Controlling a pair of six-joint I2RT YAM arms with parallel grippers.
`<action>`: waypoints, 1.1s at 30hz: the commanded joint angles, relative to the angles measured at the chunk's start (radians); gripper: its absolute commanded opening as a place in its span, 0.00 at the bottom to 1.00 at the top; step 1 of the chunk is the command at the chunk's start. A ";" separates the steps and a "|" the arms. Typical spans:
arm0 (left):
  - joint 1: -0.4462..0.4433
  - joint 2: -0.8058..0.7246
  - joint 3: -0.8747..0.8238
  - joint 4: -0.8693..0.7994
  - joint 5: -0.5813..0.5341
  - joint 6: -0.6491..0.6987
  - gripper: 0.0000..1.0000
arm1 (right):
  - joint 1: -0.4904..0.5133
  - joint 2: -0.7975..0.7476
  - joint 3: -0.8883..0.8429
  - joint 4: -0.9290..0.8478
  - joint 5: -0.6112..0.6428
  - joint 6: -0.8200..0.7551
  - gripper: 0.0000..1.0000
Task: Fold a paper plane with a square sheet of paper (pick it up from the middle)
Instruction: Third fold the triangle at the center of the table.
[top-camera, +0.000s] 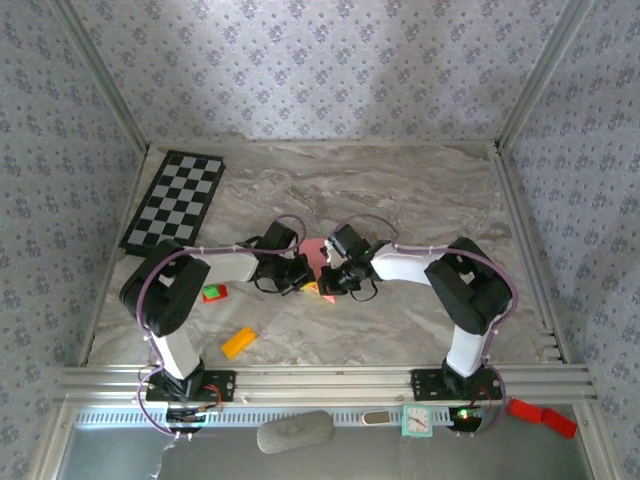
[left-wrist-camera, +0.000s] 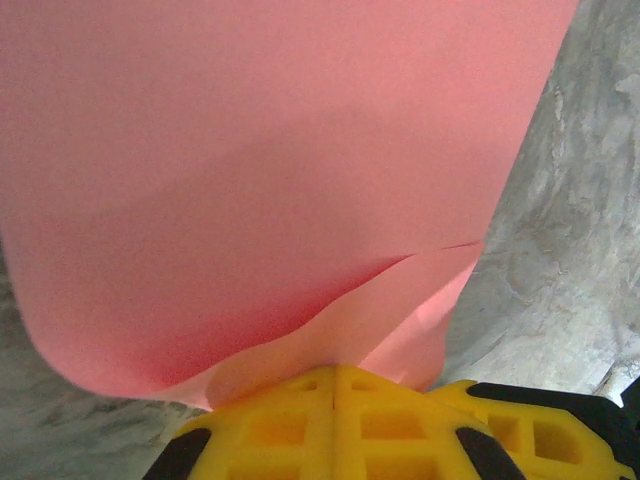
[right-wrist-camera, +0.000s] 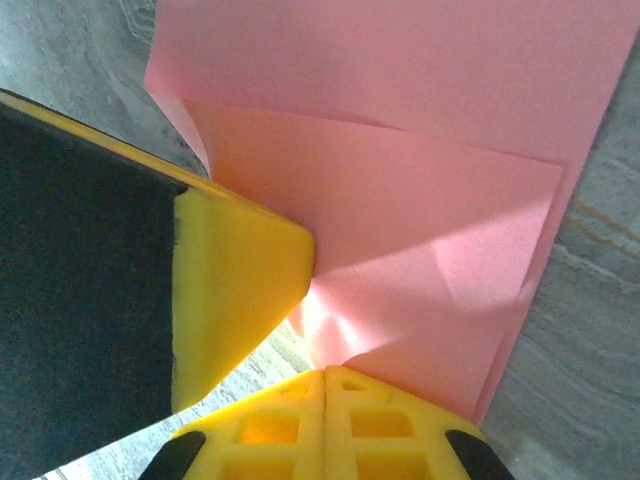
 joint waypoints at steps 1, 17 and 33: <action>0.010 0.044 -0.015 -0.106 -0.085 0.003 0.04 | -0.010 0.011 0.003 -0.086 -0.010 -0.037 0.01; 0.038 0.065 -0.057 -0.069 -0.071 -0.011 0.03 | -0.031 -0.138 -0.143 -0.192 -0.018 -0.108 0.01; 0.029 0.057 -0.025 -0.050 -0.031 0.001 0.04 | -0.010 -0.042 0.055 -0.125 -0.024 -0.119 0.01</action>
